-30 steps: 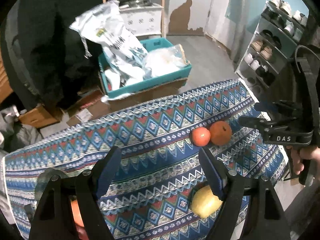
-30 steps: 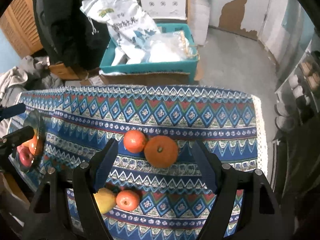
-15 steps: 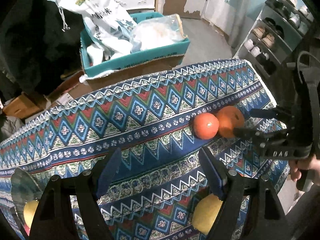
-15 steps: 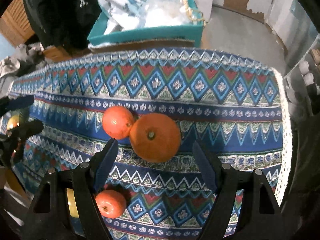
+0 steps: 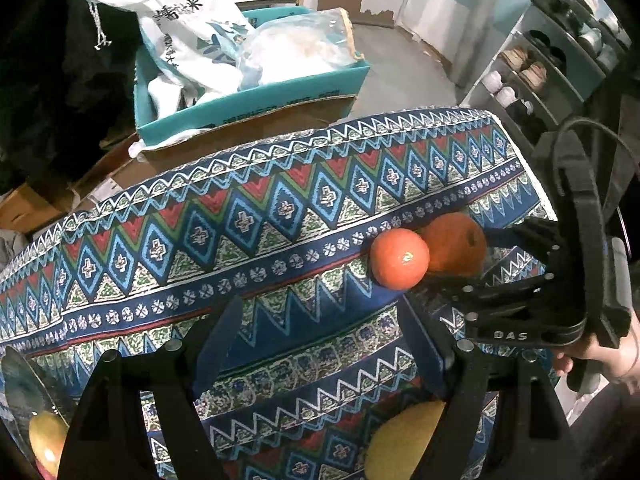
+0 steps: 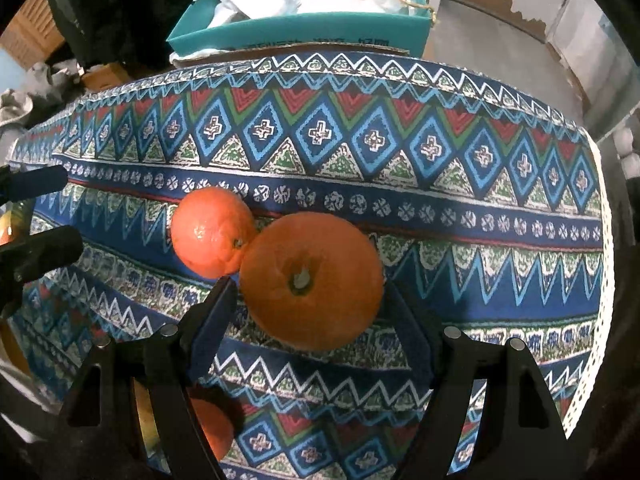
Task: Organize fruits
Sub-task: 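Reach the right gripper to an orange while the left gripper approaches a tangerine, then grasp the orange with the right gripper while the left gripper grasps the tangerine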
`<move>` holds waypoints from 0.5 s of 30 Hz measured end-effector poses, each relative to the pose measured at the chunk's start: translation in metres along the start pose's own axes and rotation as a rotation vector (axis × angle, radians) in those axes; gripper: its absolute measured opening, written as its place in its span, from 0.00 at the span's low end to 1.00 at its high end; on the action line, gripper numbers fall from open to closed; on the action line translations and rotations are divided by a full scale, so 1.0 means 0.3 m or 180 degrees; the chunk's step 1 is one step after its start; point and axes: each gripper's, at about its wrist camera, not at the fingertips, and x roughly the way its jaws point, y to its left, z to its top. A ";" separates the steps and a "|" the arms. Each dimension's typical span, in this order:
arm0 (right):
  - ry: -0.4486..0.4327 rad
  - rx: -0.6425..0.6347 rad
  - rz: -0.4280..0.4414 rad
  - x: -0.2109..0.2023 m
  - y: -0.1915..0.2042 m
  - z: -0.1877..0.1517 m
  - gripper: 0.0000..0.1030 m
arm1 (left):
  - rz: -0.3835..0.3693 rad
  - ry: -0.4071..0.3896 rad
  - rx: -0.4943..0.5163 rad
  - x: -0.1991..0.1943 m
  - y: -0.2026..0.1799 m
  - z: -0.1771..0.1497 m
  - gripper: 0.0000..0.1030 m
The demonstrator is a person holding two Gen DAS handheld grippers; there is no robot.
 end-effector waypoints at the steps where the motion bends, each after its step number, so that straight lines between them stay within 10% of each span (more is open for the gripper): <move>1: -0.0004 -0.0023 -0.0012 0.004 0.002 0.001 0.75 | -0.0013 -0.0003 0.0002 0.000 -0.003 0.002 0.79; 15: -0.0073 0.0187 -0.0155 -0.034 -0.063 -0.016 0.64 | -0.0120 0.0048 0.0057 0.041 -0.075 0.030 0.79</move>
